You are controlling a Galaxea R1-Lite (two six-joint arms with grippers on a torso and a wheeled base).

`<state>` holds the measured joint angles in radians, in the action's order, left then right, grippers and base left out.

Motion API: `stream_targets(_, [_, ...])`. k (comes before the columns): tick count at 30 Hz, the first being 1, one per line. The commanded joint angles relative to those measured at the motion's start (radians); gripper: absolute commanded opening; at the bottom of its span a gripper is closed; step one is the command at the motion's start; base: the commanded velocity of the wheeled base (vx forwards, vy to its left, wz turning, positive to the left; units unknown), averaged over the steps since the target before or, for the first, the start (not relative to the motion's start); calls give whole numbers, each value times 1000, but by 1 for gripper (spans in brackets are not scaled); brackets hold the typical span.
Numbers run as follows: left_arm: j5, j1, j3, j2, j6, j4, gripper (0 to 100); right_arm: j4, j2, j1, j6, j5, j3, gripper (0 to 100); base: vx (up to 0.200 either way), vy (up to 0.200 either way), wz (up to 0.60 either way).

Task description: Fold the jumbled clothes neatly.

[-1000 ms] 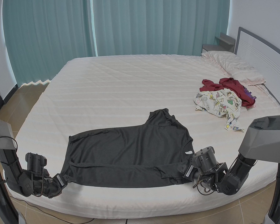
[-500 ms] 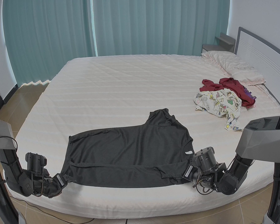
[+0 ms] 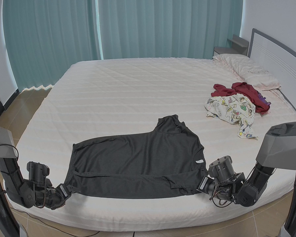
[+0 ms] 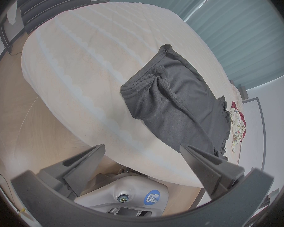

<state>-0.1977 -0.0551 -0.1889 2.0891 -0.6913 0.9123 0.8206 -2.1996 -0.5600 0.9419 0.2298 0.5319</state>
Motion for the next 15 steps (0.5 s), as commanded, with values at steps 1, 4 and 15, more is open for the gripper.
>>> stream_targets(1, [0, 0, 0, 2, -1, 0, 100, 3, -3, 6, -17, -20, 0, 0, 0, 0, 0])
stream_targets(4, [0, 0, 0, 2, -1, 0, 100, 3, -5, 19, -18, -53, 16, 100, 0, 0, 0])
stream_targets(15, [14, -26, -4, -141, -5, 82, 100, 22, 23, 52, -43, -70, 23, 100, 0, 0, 0])
